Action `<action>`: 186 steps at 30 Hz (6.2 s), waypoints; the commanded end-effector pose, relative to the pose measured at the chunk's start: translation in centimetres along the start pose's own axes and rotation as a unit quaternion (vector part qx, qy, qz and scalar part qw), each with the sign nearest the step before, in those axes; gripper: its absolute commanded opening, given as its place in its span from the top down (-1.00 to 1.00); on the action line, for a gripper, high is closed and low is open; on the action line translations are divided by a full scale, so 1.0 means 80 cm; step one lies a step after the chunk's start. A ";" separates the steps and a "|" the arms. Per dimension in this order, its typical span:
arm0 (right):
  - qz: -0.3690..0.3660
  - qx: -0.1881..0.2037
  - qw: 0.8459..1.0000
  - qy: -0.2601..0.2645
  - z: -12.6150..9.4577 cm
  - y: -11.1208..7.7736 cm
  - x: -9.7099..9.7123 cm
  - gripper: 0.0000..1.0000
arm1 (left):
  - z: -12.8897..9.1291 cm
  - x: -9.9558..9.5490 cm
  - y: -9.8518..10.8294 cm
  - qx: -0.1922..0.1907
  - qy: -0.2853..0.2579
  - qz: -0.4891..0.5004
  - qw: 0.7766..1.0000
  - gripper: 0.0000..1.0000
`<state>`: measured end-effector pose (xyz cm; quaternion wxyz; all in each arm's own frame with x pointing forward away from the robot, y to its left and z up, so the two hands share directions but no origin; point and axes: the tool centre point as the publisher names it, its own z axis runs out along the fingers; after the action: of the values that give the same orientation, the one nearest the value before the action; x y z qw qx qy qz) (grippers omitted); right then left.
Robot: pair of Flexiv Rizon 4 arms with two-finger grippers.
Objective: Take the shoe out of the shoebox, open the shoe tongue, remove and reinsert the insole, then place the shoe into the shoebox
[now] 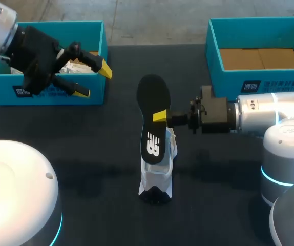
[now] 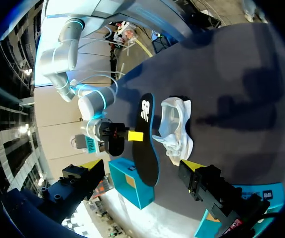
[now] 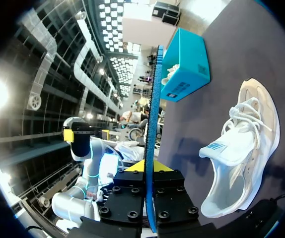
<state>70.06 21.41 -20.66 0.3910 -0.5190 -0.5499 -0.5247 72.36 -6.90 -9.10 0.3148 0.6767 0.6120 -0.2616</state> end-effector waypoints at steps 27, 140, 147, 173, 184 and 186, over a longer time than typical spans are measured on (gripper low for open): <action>0.029 0.040 0.999 -0.021 0.018 -0.016 -0.027 1.00 | 0.010 -0.020 0.049 0.039 0.195 -0.064 0.978 -1.00; 0.029 0.040 0.999 -0.021 0.018 -0.016 -0.027 1.00 | 0.047 0.048 0.025 0.052 -0.236 -0.054 0.969 -1.00; 0.029 0.040 0.999 -0.021 0.018 -0.016 -0.027 1.00 | 0.053 0.053 0.025 0.035 -0.245 -0.054 0.967 -1.00; 0.055 -0.006 0.998 0.029 0.029 -0.039 -0.006 1.00 | 0.118 0.061 0.014 0.021 -0.314 -0.040 0.949 -1.00; 0.055 -0.006 0.998 0.029 0.029 -0.039 -0.006 1.00 | 0.125 0.065 0.013 0.017 -0.321 -0.051 0.946 -1.00; 0.055 -0.007 0.998 0.031 0.032 -0.038 -0.007 1.00 | 0.130 0.069 0.012 0.017 -0.321 -0.065 0.945 -1.00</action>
<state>67.48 23.75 -22.06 0.4338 -0.5333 -0.5059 -0.5210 74.60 -10.63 -19.18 0.4621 0.5271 0.5135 -0.4949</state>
